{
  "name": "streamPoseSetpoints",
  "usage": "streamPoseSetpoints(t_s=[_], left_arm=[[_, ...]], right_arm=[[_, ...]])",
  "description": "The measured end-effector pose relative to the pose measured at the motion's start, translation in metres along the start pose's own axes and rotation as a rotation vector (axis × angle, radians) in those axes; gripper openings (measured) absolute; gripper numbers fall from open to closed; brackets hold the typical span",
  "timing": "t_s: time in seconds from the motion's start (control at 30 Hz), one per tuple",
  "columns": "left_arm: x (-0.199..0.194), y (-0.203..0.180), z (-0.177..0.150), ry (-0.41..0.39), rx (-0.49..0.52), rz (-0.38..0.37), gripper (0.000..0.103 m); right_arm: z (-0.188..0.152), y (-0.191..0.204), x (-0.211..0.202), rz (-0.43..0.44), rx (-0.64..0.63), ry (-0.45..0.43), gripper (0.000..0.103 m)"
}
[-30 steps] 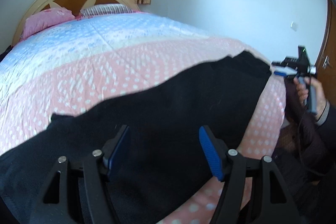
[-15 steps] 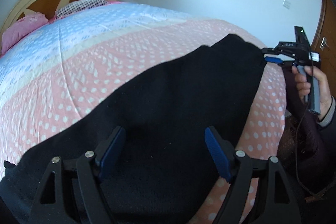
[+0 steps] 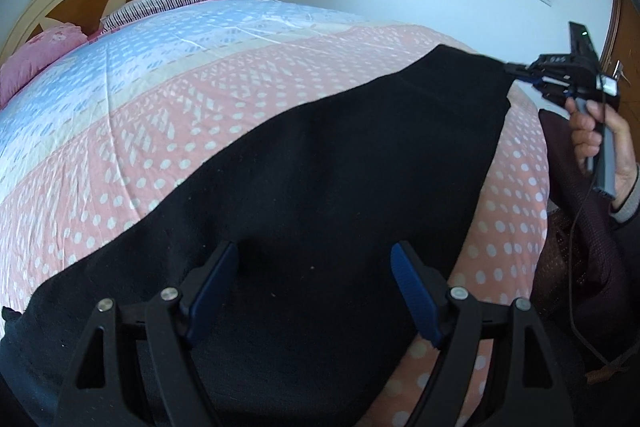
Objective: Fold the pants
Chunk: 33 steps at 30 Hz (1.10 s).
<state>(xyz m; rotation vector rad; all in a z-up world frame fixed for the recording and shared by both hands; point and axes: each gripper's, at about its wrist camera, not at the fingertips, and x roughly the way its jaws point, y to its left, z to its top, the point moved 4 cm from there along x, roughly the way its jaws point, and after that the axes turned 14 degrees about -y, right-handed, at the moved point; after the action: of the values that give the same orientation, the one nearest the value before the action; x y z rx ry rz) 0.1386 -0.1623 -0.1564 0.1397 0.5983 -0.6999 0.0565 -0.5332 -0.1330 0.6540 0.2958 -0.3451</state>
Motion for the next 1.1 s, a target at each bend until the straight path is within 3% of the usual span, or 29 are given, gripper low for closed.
streamPoseSetpoints(t_s=[0.17, 0.33, 0.53, 0.6, 0.63, 0.7, 0.73, 0.77, 0.93, 1.0, 1.1], left_arm=[[-0.001, 0.000, 0.000, -0.008, -0.004, -0.001, 0.082], [-0.003, 0.000, -0.001, -0.003, 0.013, -0.001, 0.082], [-0.002, 0.002, -0.002, -0.010, 0.009, 0.003, 0.083], [-0.003, 0.001, -0.002, -0.010, 0.014, 0.002, 0.083], [-0.003, 0.002, -0.003, -0.010, 0.014, 0.000, 0.083], [-0.004, 0.002, -0.003, -0.012, 0.012, -0.004, 0.083], [-0.004, 0.002, -0.003, -0.013, 0.010, -0.006, 0.083], [-0.005, 0.002, -0.003, -0.014, 0.008, -0.007, 0.083], [-0.003, 0.001, -0.004, -0.015, 0.011, -0.015, 0.087], [-0.002, -0.001, -0.005, -0.014, 0.023, -0.018, 0.090], [-0.002, -0.004, -0.006, -0.016, 0.030, -0.014, 0.091]], right_arm=[[-0.022, -0.027, 0.011, -0.065, 0.034, 0.054, 0.006], [-0.011, -0.011, -0.002, -0.053, -0.033, 0.008, 0.006], [-0.025, -0.037, 0.011, -0.149, 0.022, 0.083, 0.006], [-0.023, -0.034, 0.012, -0.165, -0.012, 0.094, 0.006], [-0.022, -0.032, 0.010, -0.180, -0.029, 0.085, 0.008], [-0.015, -0.029, 0.004, -0.238, -0.069, 0.038, 0.023], [-0.009, -0.026, -0.001, -0.256, -0.093, 0.001, 0.037], [-0.003, -0.023, -0.006, -0.251, -0.102, -0.028, 0.049], [0.020, 0.015, 0.008, -0.093, -0.199, -0.027, 0.050], [0.022, 0.022, 0.031, -0.046, -0.201, 0.032, 0.050], [0.017, 0.019, 0.067, -0.048, -0.180, 0.118, 0.050]])
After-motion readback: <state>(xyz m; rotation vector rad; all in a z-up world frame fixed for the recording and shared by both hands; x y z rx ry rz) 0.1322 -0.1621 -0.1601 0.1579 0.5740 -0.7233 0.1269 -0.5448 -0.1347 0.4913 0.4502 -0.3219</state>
